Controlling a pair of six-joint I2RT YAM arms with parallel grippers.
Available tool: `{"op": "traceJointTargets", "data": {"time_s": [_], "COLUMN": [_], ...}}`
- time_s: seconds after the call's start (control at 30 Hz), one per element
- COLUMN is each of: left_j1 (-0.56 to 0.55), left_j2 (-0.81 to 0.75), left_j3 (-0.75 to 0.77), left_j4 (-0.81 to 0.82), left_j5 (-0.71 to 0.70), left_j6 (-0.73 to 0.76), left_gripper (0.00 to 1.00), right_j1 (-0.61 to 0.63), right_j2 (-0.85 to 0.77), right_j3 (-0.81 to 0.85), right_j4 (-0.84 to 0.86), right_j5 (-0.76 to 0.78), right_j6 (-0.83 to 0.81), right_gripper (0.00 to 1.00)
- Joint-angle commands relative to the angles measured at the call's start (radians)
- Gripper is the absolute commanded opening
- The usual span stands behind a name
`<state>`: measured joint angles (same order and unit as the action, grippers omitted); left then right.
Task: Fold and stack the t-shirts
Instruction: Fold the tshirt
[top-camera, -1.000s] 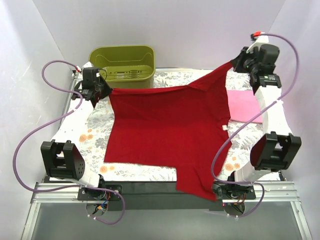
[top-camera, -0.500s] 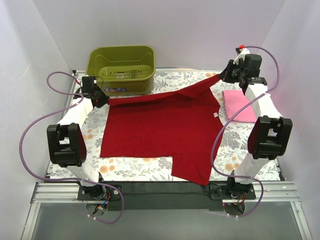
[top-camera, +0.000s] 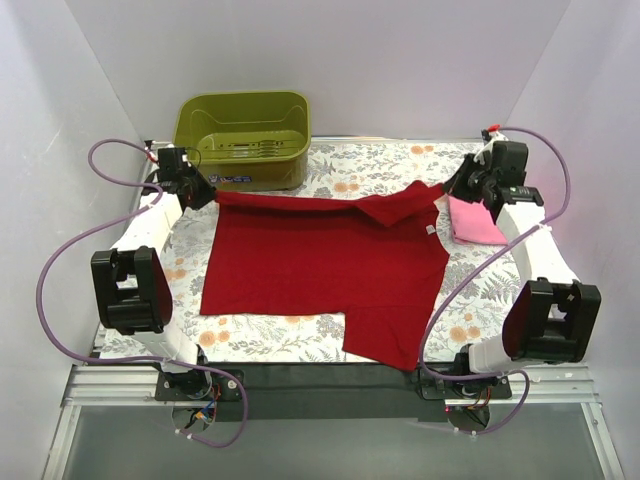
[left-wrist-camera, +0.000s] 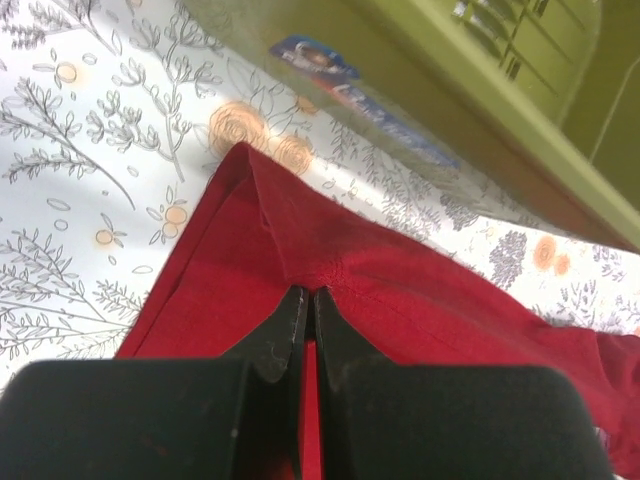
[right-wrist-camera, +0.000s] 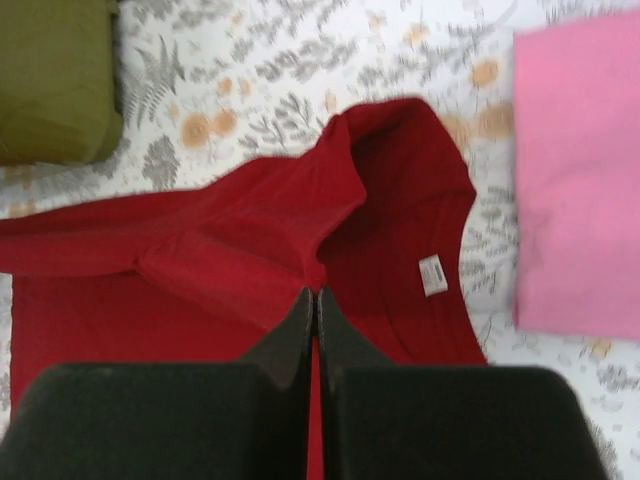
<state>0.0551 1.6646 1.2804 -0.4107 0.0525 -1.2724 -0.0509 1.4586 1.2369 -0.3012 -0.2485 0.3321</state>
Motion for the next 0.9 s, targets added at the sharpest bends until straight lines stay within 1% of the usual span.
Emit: {"op": "traceJointTargets", "data": {"time_s": [0.0,0.03,0.1,0.13,0.17,0.3,0.33,0.37,0.4,0.43,0.47,0.53,0.57,0.6,0.67,0.73,0.8,0.83,0.87], "left_j1": [0.011,0.012,0.012,0.011,0.012,0.012,0.012,0.011,0.014,0.012,0.012,0.012,0.011,0.011,0.006,-0.01,-0.032,-0.041,-0.055], "left_j2": [-0.035,-0.037,-0.04,-0.045,-0.045,-0.04,-0.037,-0.034,-0.025,-0.023,-0.025,-0.058,-0.077,-0.106,-0.187,-0.256,-0.288,-0.302,-0.316], "left_j3": [-0.047,-0.058,-0.084,-0.14,-0.154,-0.214,-0.222,-0.23,-0.236,-0.234,-0.231,-0.222,-0.222,-0.23,-0.242,-0.277,-0.309,-0.329,-0.367], "left_j4": [-0.005,-0.004,0.004,0.016,0.022,0.026,0.026,0.026,0.024,0.01,0.0,-0.028,-0.034,-0.048,-0.065,-0.086,-0.096,-0.1,-0.105], "left_j5": [0.009,0.012,0.017,0.021,0.014,-0.012,-0.014,-0.014,-0.016,-0.016,-0.014,-0.002,0.0,-0.006,-0.023,-0.014,0.01,0.021,0.041], "left_j6": [-0.008,-0.011,-0.015,-0.028,-0.033,-0.056,-0.058,-0.059,-0.058,-0.058,-0.055,-0.036,-0.033,-0.03,-0.038,-0.054,-0.061,-0.067,-0.082], "left_gripper": [0.01,0.01,0.02,0.02,0.02,0.03,0.05,0.09,0.14,0.19,0.34,0.48,0.61,0.69,0.79,0.79,0.79,0.79,0.79], "right_j1": [0.003,0.003,0.003,0.005,0.005,0.005,0.005,0.005,0.005,0.005,0.006,0.019,0.028,0.039,0.092,0.153,0.204,0.253,0.276], "right_j2": [-0.058,-0.087,-0.118,-0.144,-0.15,-0.145,-0.144,-0.142,-0.144,-0.147,-0.162,-0.188,-0.213,-0.224,-0.247,-0.257,-0.261,-0.264,-0.264], "right_j3": [-0.077,-0.13,-0.186,-0.262,-0.308,-0.393,-0.421,-0.433,-0.441,-0.448,-0.448,-0.441,-0.435,-0.427,-0.416,-0.422,-0.445,-0.459,-0.49], "right_j4": [-0.035,-0.035,-0.033,-0.03,-0.027,-0.015,-0.013,-0.013,-0.013,-0.016,-0.016,-0.019,-0.024,-0.03,-0.052,-0.058,-0.065,-0.062,-0.053], "right_j5": [0.02,0.023,0.031,0.022,0.012,-0.009,-0.015,-0.015,-0.015,-0.006,-0.003,0.012,0.018,0.034,0.04,0.019,0.005,-0.009,-0.014], "right_j6": [0.053,0.058,0.073,0.082,0.088,0.088,0.087,0.081,0.071,0.062,0.055,0.032,0.024,0.009,0.002,0.016,0.036,0.062,0.076], "right_gripper": [0.01,0.01,0.01,0.01,0.01,0.01,0.03,0.08,0.23,0.3,0.41,0.47,0.5,0.5,0.51,0.5,0.49,0.49,0.49]}}
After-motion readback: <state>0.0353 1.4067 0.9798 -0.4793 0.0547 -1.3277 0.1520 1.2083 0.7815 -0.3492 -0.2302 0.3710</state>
